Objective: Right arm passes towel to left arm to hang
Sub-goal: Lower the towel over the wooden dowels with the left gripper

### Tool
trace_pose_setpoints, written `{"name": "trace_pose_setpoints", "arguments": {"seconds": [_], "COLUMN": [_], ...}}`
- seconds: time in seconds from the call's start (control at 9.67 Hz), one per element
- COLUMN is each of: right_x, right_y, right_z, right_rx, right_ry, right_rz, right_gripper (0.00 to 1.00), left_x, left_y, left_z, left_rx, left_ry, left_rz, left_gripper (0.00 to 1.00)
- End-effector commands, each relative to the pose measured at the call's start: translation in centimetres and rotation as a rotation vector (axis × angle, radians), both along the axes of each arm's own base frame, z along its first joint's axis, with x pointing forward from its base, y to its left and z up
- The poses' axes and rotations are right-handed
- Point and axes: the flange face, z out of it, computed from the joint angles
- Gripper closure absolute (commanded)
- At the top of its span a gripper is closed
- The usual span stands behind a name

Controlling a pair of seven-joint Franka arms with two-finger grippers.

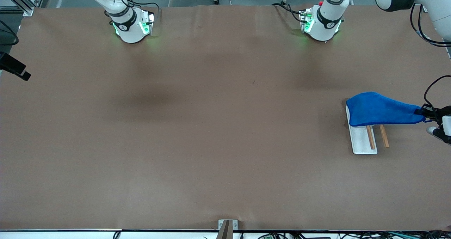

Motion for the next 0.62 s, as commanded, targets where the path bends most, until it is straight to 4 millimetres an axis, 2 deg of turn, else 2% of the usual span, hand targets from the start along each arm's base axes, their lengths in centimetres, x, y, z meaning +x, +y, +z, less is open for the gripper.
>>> {"name": "trace_pose_setpoints", "arguments": {"seconds": [0.0, 0.1, 0.21, 0.31, 0.41, 0.52], "right_x": [0.0, 0.1, 0.1, 0.1, 0.1, 0.1], "right_y": [0.0, 0.0, -0.1, 0.0, 0.1, 0.1], "right_z": [0.4, 0.3, 0.4, 0.4, 0.4, 0.3], "right_rx": [-0.004, -0.004, -0.005, -0.005, -0.005, -0.004], "right_ry": [0.002, 0.002, -0.001, 0.0, 0.0, 0.002], "right_rz": [0.001, -0.001, -0.002, -0.001, 0.001, -0.001], "right_gripper": [0.0, 0.0, 0.0, 0.0, 0.0, 0.0], "left_x": [0.7, 0.9, 1.2, 1.0, 0.9, 0.7], "left_y": [0.7, 0.2, -0.3, 0.3, 0.8, 1.2], "left_z": [-2.2, -1.7, -1.5, -0.2, 1.7, 4.6], "left_rx": [0.041, 0.036, -0.026, -0.064, -0.043, -0.038], "left_ry": [0.001, -0.02, -0.066, -0.106, -0.131, -0.176], "left_rz": [-0.001, 0.051, 0.161, 0.222, 0.244, 0.276], "left_gripper": [0.95, 0.69, 0.08, 0.0, 0.0, 0.0]}}
